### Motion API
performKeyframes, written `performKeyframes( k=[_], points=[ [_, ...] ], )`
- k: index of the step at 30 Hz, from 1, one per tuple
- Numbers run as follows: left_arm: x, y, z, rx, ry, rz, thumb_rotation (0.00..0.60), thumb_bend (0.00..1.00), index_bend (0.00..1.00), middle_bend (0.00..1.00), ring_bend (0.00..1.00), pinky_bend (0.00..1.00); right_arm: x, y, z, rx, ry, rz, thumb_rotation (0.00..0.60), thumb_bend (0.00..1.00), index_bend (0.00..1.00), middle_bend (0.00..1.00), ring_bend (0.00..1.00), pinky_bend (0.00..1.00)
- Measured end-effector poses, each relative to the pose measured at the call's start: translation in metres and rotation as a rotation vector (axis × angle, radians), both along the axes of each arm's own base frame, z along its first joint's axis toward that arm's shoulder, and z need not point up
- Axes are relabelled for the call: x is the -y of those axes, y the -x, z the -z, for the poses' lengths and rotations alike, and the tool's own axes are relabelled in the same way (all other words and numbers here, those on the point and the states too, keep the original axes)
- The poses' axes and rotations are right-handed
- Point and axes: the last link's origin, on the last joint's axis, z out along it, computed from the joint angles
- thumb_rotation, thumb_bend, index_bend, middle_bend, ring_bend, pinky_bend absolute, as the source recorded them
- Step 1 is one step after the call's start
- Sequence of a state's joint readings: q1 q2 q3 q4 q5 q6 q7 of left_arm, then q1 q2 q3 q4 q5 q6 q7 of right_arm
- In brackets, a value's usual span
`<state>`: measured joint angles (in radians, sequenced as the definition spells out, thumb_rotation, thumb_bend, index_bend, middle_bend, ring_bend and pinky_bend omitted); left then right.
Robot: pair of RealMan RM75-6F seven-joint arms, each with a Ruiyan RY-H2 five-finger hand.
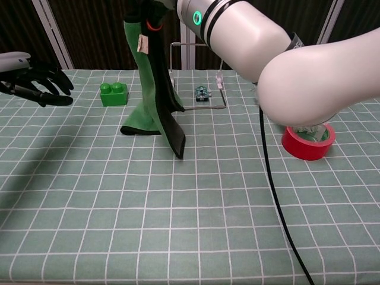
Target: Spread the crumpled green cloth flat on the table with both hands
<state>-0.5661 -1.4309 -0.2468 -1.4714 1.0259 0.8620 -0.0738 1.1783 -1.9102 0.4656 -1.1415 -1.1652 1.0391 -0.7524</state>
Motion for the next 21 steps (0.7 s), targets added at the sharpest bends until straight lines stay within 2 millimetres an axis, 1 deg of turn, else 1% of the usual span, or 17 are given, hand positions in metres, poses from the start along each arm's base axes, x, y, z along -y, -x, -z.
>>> performKeyframes(
  k=[2, 6, 9, 11, 16, 21],
  points=[
    [-0.002, -0.003, 0.005, -0.003, 0.008, -0.008, 0.312, 0.0, 0.32, 0.32, 0.26, 0.38, -0.002, -0.004, 0.006, -0.019, 0.012, 0.003, 0.6, 0.42, 0.66, 0.23, 0.04, 0.0],
    [-0.006, -0.008, 0.016, -0.019, 0.023, -0.027, 0.277, 0.0, 0.32, 0.32, 0.26, 0.38, -0.003, -0.012, 0.017, -0.046, 0.036, 0.017, 0.6, 0.42, 0.65, 0.23, 0.04, 0.0],
    [-0.009, -0.012, 0.021, -0.021, 0.041, -0.046, 0.239, 0.0, 0.32, 0.32, 0.26, 0.38, -0.002, -0.017, 0.022, -0.064, 0.058, 0.022, 0.6, 0.42, 0.65, 0.23, 0.04, 0.0],
    [-0.011, -0.015, 0.024, -0.027, 0.052, -0.049, 0.204, 0.0, 0.32, 0.32, 0.26, 0.38, -0.001, -0.019, 0.025, -0.072, 0.069, 0.026, 0.6, 0.42, 0.65, 0.23, 0.04, 0.0],
    [-0.013, -0.028, 0.03, -0.03, 0.077, -0.046, 0.167, 0.0, 0.32, 0.32, 0.26, 0.38, 0.004, -0.023, 0.035, -0.094, 0.089, 0.038, 0.6, 0.42, 0.65, 0.23, 0.04, 0.0],
    [-0.014, -0.036, 0.033, -0.051, 0.084, -0.032, 0.14, 0.0, 0.32, 0.32, 0.26, 0.38, 0.007, -0.028, 0.044, -0.113, 0.1, 0.046, 0.6, 0.41, 0.65, 0.23, 0.04, 0.0]
  ],
)
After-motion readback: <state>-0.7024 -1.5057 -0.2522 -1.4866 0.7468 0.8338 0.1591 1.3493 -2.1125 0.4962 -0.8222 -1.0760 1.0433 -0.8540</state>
